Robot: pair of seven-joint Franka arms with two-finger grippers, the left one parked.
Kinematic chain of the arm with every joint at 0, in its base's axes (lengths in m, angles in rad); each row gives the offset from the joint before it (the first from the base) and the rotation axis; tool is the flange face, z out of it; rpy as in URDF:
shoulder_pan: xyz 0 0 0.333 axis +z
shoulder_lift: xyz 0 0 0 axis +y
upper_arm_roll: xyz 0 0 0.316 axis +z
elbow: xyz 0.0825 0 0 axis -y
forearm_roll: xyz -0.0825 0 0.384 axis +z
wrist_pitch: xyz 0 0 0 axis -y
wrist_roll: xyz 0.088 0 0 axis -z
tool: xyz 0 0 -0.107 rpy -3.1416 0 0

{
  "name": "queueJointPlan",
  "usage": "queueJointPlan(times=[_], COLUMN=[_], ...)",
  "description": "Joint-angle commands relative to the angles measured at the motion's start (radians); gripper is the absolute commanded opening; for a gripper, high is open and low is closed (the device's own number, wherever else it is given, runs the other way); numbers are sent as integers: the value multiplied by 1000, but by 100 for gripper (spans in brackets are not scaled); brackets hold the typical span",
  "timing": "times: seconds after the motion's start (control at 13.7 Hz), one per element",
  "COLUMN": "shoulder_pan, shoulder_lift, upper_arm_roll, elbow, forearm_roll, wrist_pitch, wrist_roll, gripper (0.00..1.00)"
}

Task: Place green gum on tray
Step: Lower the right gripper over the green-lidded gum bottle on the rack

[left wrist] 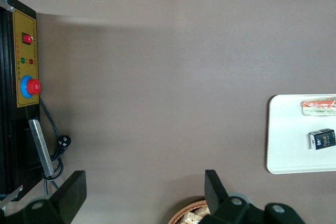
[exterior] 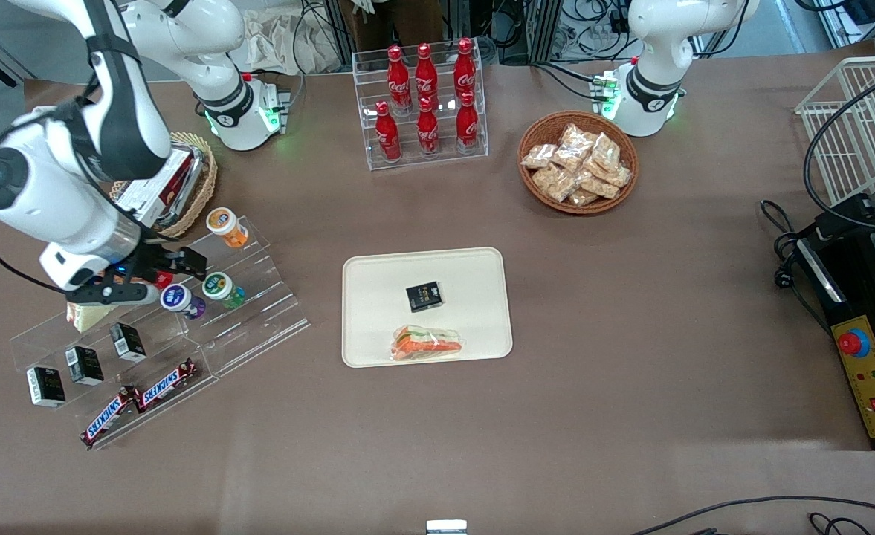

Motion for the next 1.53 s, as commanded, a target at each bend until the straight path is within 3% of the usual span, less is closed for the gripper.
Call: queueJointPlan(times=[0.0,0.36,1.17,1.31,1.39,1.46], shoulder_pan=[13,13,-6,-6,-6,-6], shoulder_lift=[3,27,69,78,83,83], upper_arm_roll=[26,49,47,47,47,47], elbow=[-71,-138,-141,-141,-150,-155], forearm_roll=[14,12,9,9,9,9], wrist_pitch=[78,179,224,232,241,245], wrist_roll=[79,113,50,55,55,55], gripper=[100,100,100,90,73,63])
